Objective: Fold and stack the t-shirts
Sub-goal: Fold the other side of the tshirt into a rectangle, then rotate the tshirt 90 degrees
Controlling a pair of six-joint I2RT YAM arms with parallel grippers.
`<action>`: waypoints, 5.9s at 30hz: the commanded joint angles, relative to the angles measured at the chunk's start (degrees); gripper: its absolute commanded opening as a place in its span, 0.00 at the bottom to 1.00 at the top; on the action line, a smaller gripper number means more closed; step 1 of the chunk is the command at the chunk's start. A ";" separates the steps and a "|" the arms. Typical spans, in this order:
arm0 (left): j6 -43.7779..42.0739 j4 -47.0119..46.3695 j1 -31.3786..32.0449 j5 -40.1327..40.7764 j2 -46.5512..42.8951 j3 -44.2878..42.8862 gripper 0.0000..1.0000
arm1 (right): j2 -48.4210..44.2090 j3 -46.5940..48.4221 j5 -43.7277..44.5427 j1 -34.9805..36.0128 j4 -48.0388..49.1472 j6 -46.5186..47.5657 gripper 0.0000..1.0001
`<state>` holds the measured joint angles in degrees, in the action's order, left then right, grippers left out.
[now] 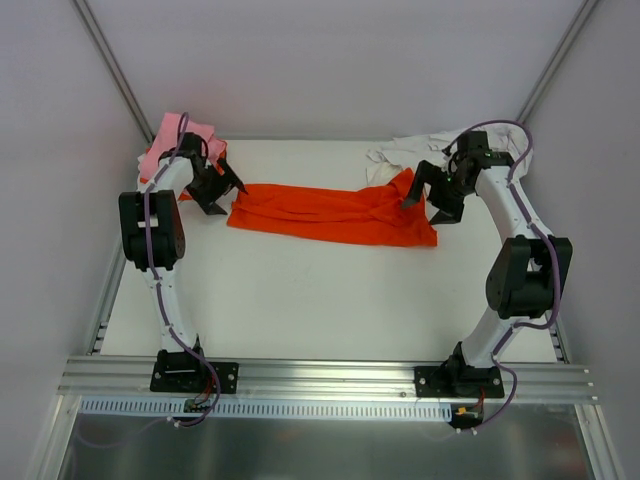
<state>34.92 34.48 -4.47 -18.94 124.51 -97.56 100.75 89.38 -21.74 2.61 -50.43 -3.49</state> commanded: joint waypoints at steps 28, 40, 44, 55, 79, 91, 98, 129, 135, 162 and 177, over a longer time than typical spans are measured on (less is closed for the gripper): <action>-16.37 -3.28 3.41 -16.92 -14.40 9.15 0.60 | 2.78 -12.15 -2.60 0.29 16.69 -5.56 0.20; -17.34 -1.25 6.49 -14.46 -13.15 1.85 0.99 | -0.30 -0.98 -0.94 0.02 8.16 -3.19 0.90; -16.11 -1.70 6.67 -15.16 -10.26 -0.95 0.99 | 5.06 5.44 -2.25 -0.15 6.84 -3.37 0.97; -13.92 -1.00 7.90 -16.48 -0.41 -5.88 0.99 | 19.48 13.27 -6.03 0.81 7.28 -6.00 0.99; -16.37 7.09 8.51 -11.56 2.32 -1.06 0.99 | 18.25 0.88 -7.00 2.22 10.36 -5.04 0.99; -15.76 3.49 8.86 -11.12 -8.31 16.86 0.99 | 26.86 14.06 -7.35 1.17 7.89 -5.92 0.99; -15.32 1.91 9.83 -11.03 -11.65 23.64 0.99 | 29.06 14.86 -8.67 1.34 10.26 -7.76 0.99; -6.89 3.14 28.88 -19.90 -24.14 37.79 0.99 | 52.44 41.13 -22.03 12.59 20.63 -25.16 1.00; -6.70 5.42 37.41 -25.88 -21.50 34.81 0.99 | 55.60 44.56 -28.09 14.17 23.62 -28.06 0.99; -15.84 6.74 39.63 -11.58 -30.65 18.56 0.99 | 10.83 31.23 -17.30 -4.46 7.02 -6.28 0.99; -21.55 4.11 30.84 -0.75 -7.97 -6.77 0.99 | -9.61 -23.53 -12.81 7.32 11.49 -5.91 1.00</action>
<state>16.71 36.42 26.87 -21.41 115.85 -102.56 94.28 67.51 -35.88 8.62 -41.39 -8.73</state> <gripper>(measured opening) 0.986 0.993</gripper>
